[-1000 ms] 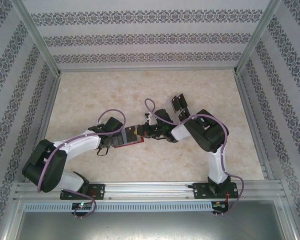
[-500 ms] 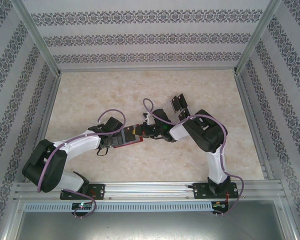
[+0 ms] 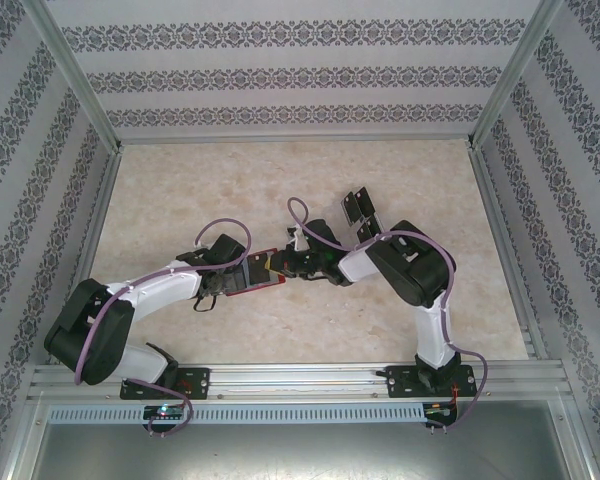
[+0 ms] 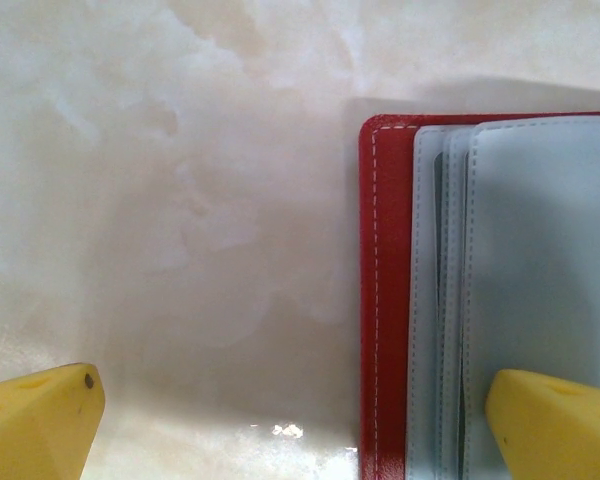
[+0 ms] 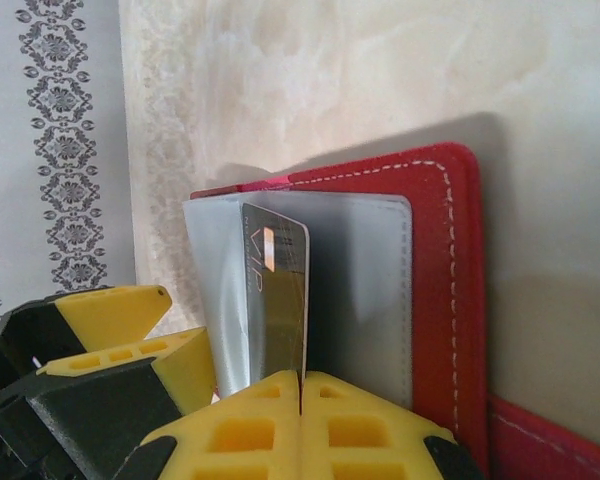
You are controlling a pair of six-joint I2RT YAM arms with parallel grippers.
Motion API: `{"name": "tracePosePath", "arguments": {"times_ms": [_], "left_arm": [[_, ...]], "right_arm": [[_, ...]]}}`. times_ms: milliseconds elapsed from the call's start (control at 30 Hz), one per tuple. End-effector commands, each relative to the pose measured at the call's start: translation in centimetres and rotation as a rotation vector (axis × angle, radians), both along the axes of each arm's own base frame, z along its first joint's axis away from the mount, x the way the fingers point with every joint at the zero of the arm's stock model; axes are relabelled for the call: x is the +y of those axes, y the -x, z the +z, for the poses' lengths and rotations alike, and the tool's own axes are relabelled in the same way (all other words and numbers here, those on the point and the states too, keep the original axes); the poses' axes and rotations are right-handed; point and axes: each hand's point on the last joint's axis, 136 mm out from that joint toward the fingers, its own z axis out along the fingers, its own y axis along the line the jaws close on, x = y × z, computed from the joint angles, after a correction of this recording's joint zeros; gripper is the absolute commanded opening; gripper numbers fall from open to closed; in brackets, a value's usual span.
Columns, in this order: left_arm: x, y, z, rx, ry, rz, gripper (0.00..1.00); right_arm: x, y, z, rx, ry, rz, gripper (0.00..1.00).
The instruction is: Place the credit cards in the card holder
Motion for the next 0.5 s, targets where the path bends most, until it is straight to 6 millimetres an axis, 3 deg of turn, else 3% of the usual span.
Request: {"name": "tracePosePath", "arguments": {"times_ms": [0,467], "left_arm": [[1.5,2.2,-1.4,0.083,-0.046,0.020,1.00],[1.6,2.3,-1.6,0.087,-0.049,0.020,1.00]], "right_arm": [[-1.7,1.7,-2.7,0.084,0.107,-0.025,0.00],[-0.2,1.4,-2.2,0.079,0.107,0.074,0.00]]}}
